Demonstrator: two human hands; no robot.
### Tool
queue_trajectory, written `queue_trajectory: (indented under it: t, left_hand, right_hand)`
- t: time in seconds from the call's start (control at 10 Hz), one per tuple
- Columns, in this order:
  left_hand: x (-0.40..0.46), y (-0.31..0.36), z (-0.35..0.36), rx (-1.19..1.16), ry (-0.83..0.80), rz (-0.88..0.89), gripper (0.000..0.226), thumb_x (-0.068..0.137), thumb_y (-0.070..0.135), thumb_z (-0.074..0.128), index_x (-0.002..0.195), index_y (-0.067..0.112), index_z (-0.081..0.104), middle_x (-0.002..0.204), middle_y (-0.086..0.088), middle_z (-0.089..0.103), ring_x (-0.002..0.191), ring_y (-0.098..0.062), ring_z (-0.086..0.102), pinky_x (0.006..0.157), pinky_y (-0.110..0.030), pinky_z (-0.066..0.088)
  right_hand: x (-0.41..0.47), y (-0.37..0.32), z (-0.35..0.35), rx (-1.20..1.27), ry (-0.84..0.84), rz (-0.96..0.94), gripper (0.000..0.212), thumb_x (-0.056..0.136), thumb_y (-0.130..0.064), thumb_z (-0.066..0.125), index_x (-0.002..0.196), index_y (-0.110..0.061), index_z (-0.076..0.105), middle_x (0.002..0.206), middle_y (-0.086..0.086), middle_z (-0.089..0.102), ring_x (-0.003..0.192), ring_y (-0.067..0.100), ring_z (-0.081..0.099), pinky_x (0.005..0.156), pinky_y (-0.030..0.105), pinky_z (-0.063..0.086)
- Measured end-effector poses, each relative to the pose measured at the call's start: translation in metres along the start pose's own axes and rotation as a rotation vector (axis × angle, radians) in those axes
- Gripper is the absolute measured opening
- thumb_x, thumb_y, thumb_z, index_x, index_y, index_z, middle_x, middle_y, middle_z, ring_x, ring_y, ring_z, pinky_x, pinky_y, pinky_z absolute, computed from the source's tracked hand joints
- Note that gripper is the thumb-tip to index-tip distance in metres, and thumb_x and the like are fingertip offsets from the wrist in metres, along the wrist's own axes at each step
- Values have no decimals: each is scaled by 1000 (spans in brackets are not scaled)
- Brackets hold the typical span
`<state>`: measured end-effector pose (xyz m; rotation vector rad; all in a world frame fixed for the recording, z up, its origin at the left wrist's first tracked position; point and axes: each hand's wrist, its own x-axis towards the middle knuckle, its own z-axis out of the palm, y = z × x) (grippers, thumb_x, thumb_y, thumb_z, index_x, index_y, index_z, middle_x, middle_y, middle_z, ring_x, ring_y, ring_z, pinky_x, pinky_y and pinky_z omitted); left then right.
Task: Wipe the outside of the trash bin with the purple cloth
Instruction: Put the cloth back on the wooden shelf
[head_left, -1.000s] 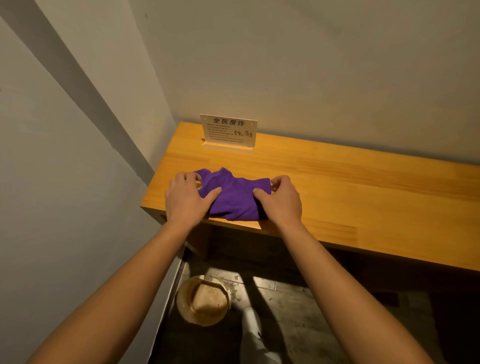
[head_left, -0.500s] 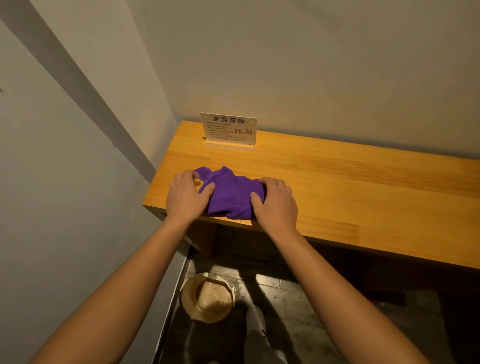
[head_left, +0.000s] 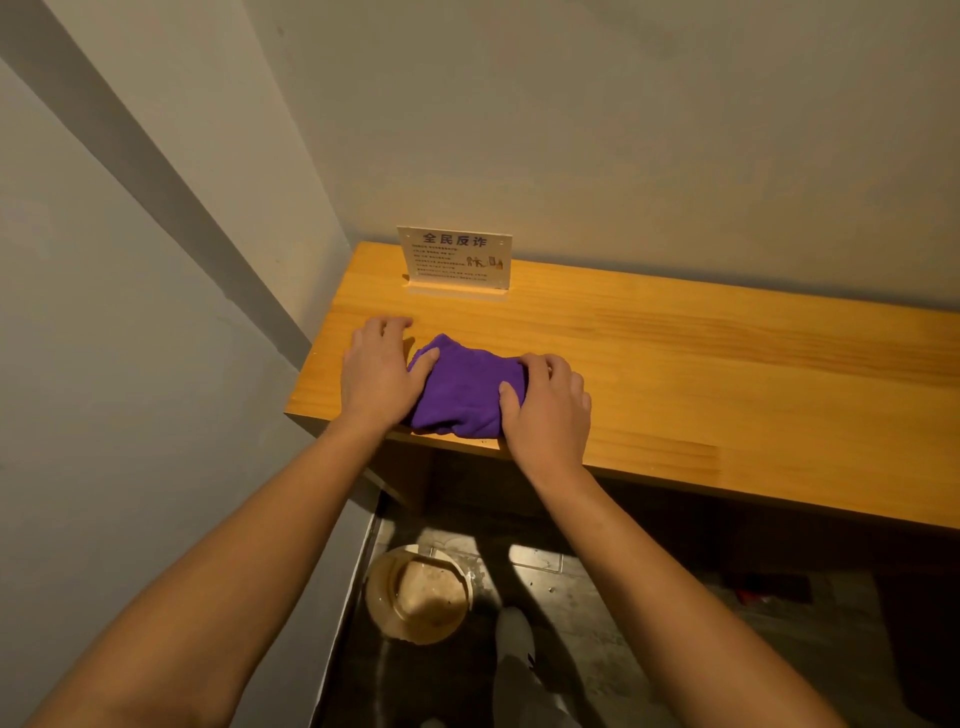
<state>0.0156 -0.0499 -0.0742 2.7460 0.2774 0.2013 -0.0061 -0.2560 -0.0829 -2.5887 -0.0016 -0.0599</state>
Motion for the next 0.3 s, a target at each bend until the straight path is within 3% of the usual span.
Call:
queue_trajectory:
  t: [0.1,0.2,0.3]
  left_hand:
    - [-14,5,1,64,1,315,56,101,51,48,146,18,51,156,-9,44,146,-33,33,115,-51,29]
    - [-30,0,5,167,-217,343,58,105,54,35,154,23,42,163,-4,36,152,-32,21,120,-52,20]
    - [-25,9,-16,75,-103,343,60,105,54,35,156,23,36,165,-8,31,153,-32,19,120,-55,21]
  right_hand:
    - [-3,-5,-3,-17,27,-98,44,102,-29,55,146,-26,53,156,10,46,142,29,40,110,47,38]
    - [-3,-7,-7,-110,-63,-139,40,106,-32,46,144,-28,58,155,7,49,142,27,38,113,44,32]
    - [1,-19,-26,-83,-49,-105,46,106,-38,45,150,-28,49,160,7,42,147,27,33,116,46,29]
